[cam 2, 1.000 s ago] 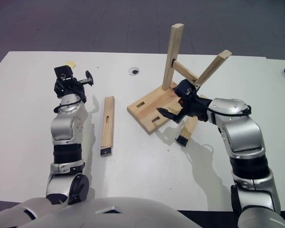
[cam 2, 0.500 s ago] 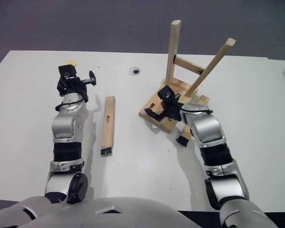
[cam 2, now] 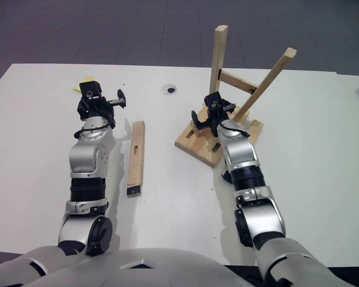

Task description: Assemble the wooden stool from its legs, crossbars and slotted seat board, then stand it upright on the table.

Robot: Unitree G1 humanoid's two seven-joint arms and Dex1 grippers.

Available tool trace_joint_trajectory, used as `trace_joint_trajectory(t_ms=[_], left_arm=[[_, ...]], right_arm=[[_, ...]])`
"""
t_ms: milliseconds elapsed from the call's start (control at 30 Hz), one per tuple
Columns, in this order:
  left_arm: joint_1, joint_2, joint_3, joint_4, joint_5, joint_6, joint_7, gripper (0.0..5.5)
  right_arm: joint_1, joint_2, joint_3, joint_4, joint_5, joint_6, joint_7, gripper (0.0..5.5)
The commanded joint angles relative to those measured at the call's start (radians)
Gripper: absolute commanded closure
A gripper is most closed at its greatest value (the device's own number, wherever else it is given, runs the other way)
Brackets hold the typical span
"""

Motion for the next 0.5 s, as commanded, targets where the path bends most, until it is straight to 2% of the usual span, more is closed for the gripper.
trace_joint_trajectory(t_ms=[33,300,500], left_arm=[[-0.026,0.014,-0.011,0.014,0.006,0.005,-0.014,0.1],[-0.03,0.023,-0.025,0.023,0.008,0.012,-0.031,0.1],[-0.032,0.034,-0.036,0.023,0.011,0.022,-0.047,0.1]], right_arm=[[-0.079,0.035,-0.053,0.165,0.008,-0.1,-0.052,0.13],[-0.176,0.077,-0.194,0.431,0.14,-0.25,0.022,0.13],[-0.173,0.08,-0.174,0.47,0.16,-0.3,0.231,0.13]])
